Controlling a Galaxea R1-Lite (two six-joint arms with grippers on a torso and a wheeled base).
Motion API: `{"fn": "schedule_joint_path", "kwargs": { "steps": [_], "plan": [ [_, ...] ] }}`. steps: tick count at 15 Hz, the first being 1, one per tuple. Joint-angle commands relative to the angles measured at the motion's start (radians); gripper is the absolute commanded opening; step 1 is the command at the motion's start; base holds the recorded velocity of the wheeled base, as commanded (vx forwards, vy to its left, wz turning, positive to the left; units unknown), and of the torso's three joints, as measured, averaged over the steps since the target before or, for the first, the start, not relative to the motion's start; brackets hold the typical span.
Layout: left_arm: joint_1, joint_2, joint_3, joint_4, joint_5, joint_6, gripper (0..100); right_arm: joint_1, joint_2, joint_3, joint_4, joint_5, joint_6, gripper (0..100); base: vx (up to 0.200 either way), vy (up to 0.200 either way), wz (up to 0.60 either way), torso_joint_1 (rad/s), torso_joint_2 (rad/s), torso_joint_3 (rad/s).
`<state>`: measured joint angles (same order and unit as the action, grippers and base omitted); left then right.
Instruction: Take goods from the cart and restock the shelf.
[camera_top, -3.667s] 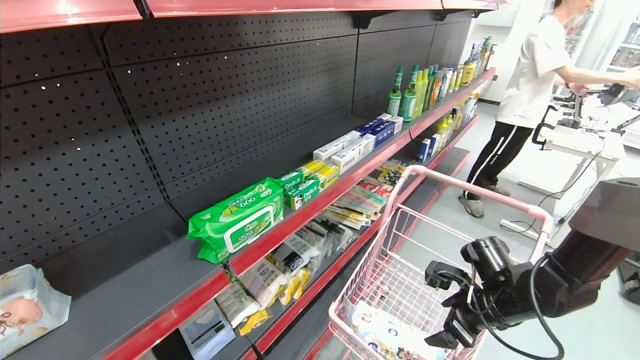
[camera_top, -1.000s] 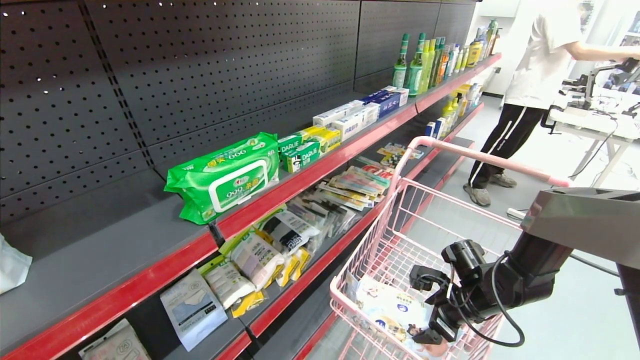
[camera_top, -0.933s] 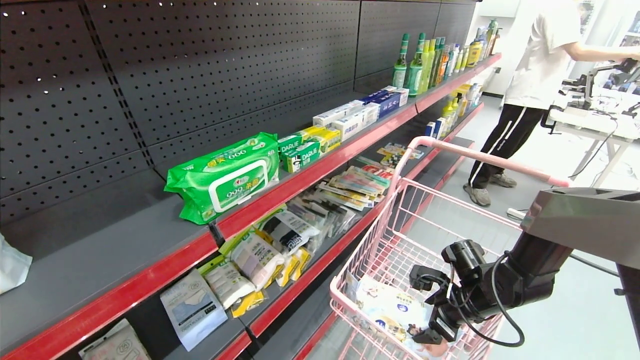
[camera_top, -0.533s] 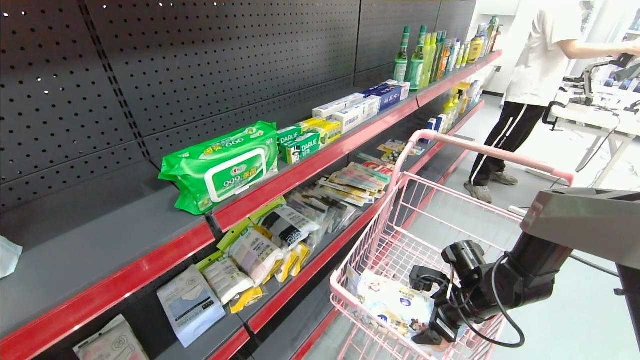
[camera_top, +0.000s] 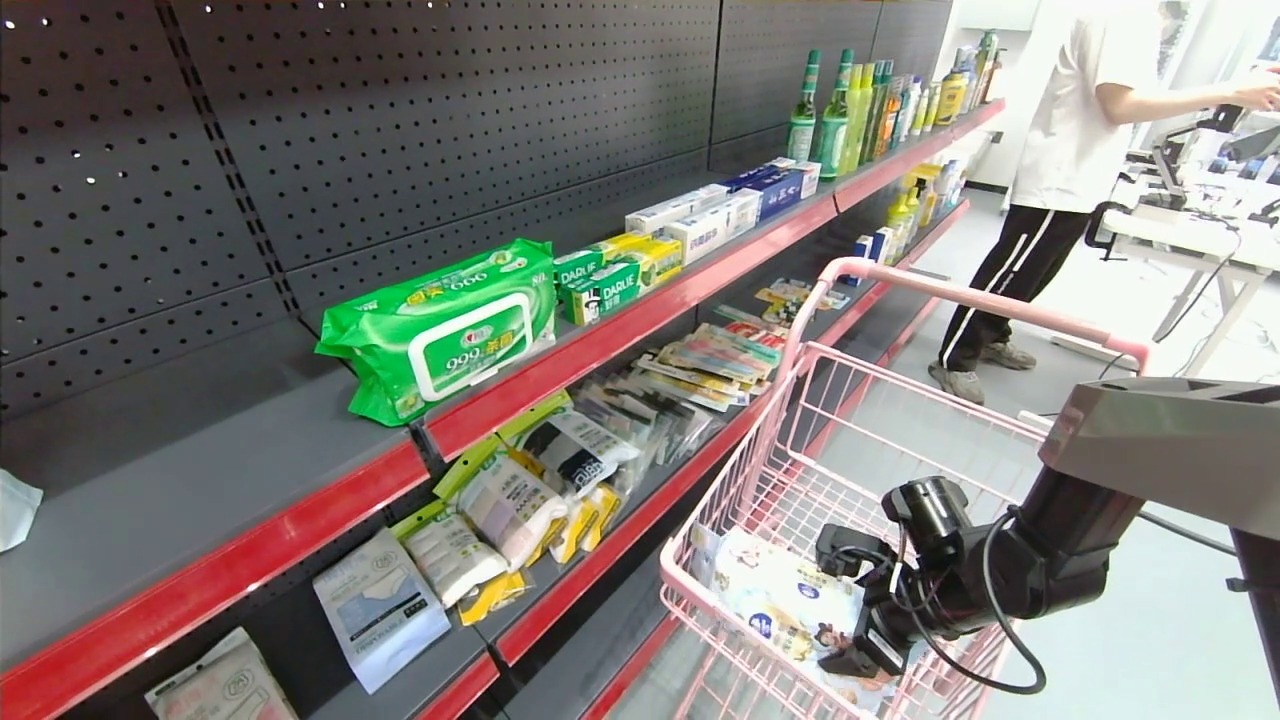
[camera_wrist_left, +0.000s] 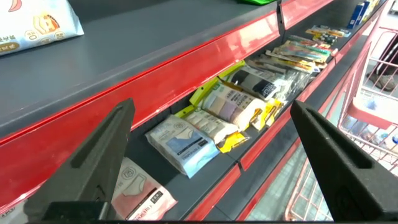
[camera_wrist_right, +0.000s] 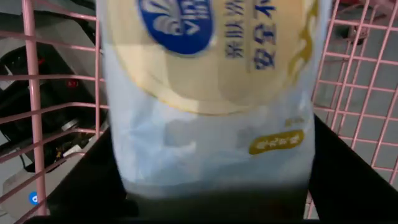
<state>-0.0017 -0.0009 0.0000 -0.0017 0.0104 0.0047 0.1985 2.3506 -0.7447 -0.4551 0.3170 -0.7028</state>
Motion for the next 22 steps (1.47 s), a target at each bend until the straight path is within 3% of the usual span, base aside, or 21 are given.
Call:
{"fn": "schedule_joint_path", "kwargs": {
  "steps": [1, 4, 6, 8, 16, 18, 19, 22],
  "plan": [
    [0.0, 0.001, 0.0, 0.0, 0.0, 0.0, 100, 0.002, 0.006, 0.005, -0.013, -0.009, 0.003, 0, 0.0, 0.0, 0.0, 0.0, 0.0, 0.0],
    [0.0, 0.001, 0.0, 0.002, 0.0, -0.002, 100, -0.005, -0.037, 0.054, -0.014, -0.013, 0.046, 0, 0.0, 0.0, 0.0, 0.0, 0.0, 0.0],
    [0.0, 0.001, 0.0, 0.0, 0.0, -0.002, 100, 0.018, -0.156, 0.097, -0.013, -0.035, 0.224, 0, 0.0, 0.0, 0.0, 0.0, 0.0, 0.0],
    [0.0, 0.001, 0.0, 0.002, 0.0, -0.002, 100, 0.021, -0.267, 0.122, -0.013, -0.041, 0.287, 0, 0.0, 0.0, 0.0, 0.0, 0.0, 0.0],
    [0.0, 0.001, 0.0, 0.002, -0.001, -0.002, 100, 0.016, -0.99, 0.311, -0.01, -0.154, 0.557, 0, 0.0, 0.0, 0.0, 0.0, 0.0, 0.0],
    [0.0, 0.001, 0.0, 0.002, -0.001, -0.002, 100, 0.012, -1.13, 0.338, -0.002, -0.237, 0.559, 0, 0.0, 0.0, 0.0, 0.0, 0.0, 0.0],
    [0.0, 0.001, 0.0, 0.002, -0.001, -0.003, 100, 0.018, -1.239, 0.381, -0.002, -0.342, 0.569, 0, 0.0, 0.0, 0.0, 0.0, 0.0, 0.0],
    [0.0, 0.001, 0.0, 0.002, -0.001, -0.002, 100, -0.027, -1.459, 0.432, 0.004, -0.36, 0.618, 0, 0.0, 0.0, 0.0, 0.0, 0.0, 0.0]
  ]
}}
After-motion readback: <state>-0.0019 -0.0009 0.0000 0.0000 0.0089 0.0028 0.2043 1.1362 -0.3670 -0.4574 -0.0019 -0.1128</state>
